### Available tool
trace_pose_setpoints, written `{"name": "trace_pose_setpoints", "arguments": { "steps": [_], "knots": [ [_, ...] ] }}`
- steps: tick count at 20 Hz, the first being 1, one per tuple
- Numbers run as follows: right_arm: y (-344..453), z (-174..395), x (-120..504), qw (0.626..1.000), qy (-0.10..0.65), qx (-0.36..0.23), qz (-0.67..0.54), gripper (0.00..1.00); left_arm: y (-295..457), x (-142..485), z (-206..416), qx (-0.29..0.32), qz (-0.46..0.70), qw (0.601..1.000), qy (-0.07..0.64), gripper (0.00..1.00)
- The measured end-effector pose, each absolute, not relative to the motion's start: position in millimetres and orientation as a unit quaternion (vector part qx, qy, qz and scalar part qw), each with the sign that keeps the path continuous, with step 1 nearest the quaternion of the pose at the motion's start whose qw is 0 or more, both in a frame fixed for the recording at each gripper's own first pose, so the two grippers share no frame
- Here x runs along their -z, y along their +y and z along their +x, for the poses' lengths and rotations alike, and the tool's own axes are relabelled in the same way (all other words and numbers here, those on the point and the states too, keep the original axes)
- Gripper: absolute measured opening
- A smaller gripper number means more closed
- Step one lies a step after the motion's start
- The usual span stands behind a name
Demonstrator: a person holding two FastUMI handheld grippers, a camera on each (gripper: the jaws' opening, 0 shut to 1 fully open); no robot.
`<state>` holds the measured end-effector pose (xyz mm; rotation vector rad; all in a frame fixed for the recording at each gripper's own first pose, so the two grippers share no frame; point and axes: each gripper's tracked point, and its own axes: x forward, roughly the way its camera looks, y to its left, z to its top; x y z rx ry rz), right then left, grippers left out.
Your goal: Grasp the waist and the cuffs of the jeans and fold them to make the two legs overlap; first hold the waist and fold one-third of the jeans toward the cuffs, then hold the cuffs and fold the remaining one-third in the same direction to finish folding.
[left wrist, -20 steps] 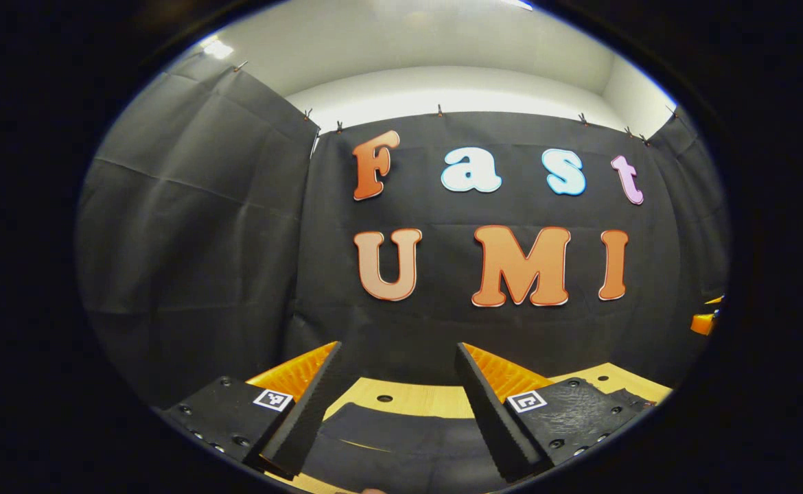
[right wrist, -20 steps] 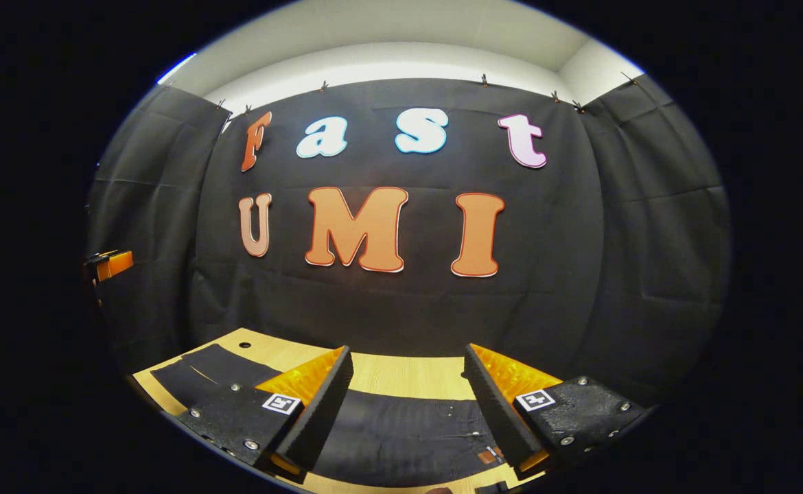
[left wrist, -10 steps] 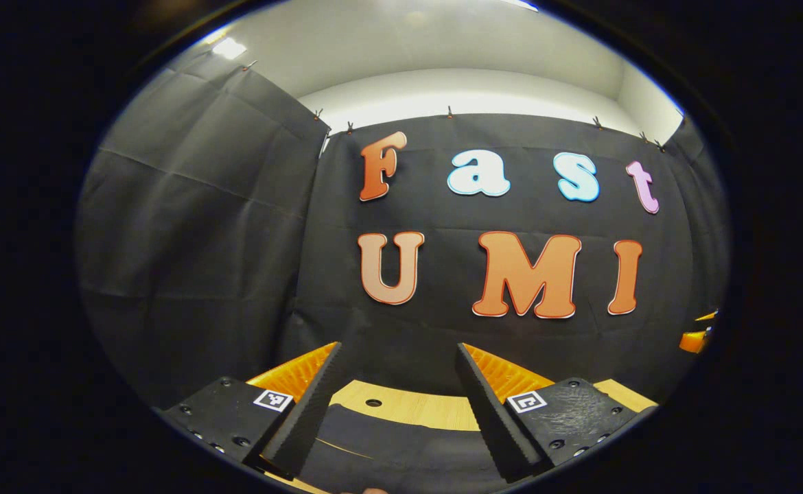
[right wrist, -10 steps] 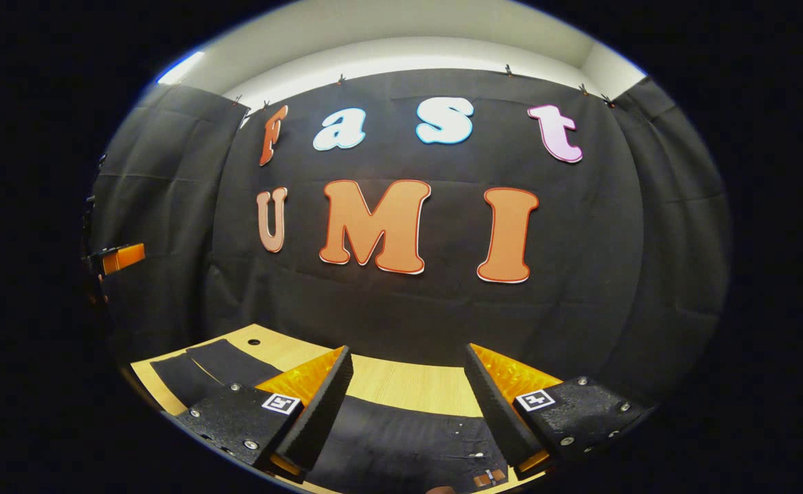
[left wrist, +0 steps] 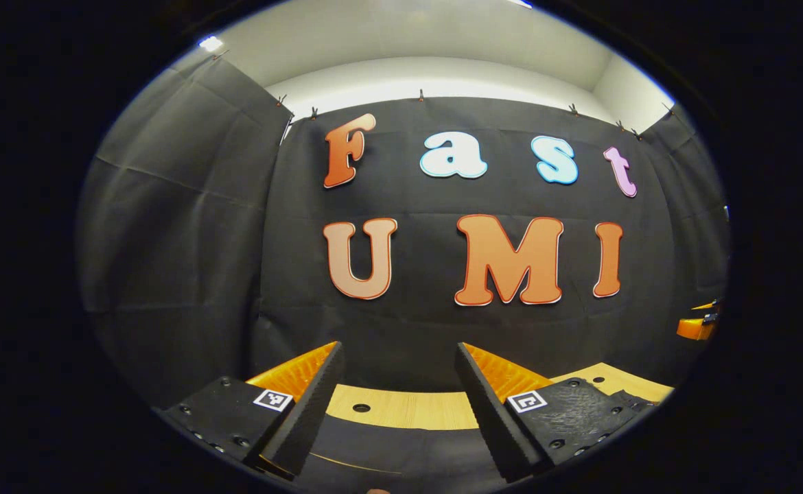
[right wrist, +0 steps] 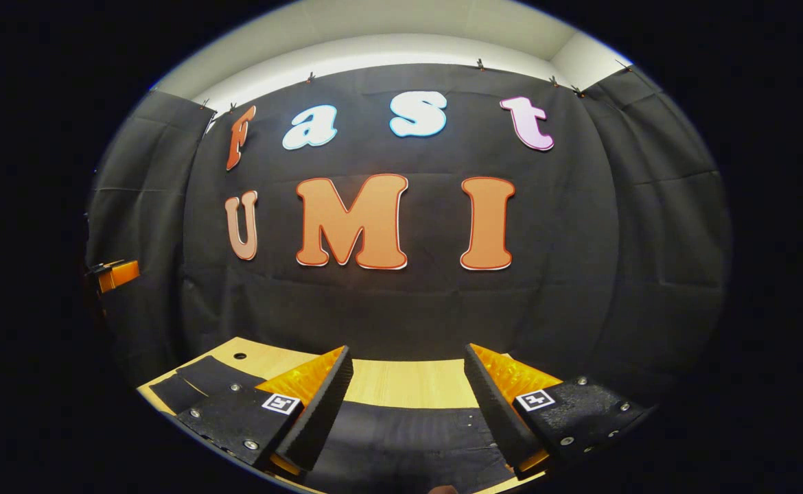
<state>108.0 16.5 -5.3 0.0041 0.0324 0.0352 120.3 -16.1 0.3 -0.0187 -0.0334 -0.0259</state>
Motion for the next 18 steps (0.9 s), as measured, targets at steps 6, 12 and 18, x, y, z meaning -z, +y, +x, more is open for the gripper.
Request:
{"name": "trace_pose_setpoints", "arguments": {
  "steps": [6,12,18],
  "knots": [
    [26.8,114.5,15.3,0.999,0.038,-0.031,-0.002,0.98,-3.7,27.9,122.7,0.000,-0.024,0.999,0.021,0.97],
    [48.5,133.8,22.6,0.997,0.051,-0.062,0.002,0.98,25.3,68.4,105.4,-0.024,-0.091,0.993,0.069,0.98],
    [79.6,148.3,35.8,0.992,0.077,-0.102,0.009,0.98,53.2,159.5,90.4,-0.062,-0.310,0.933,0.170,0.98]
  ]
}}
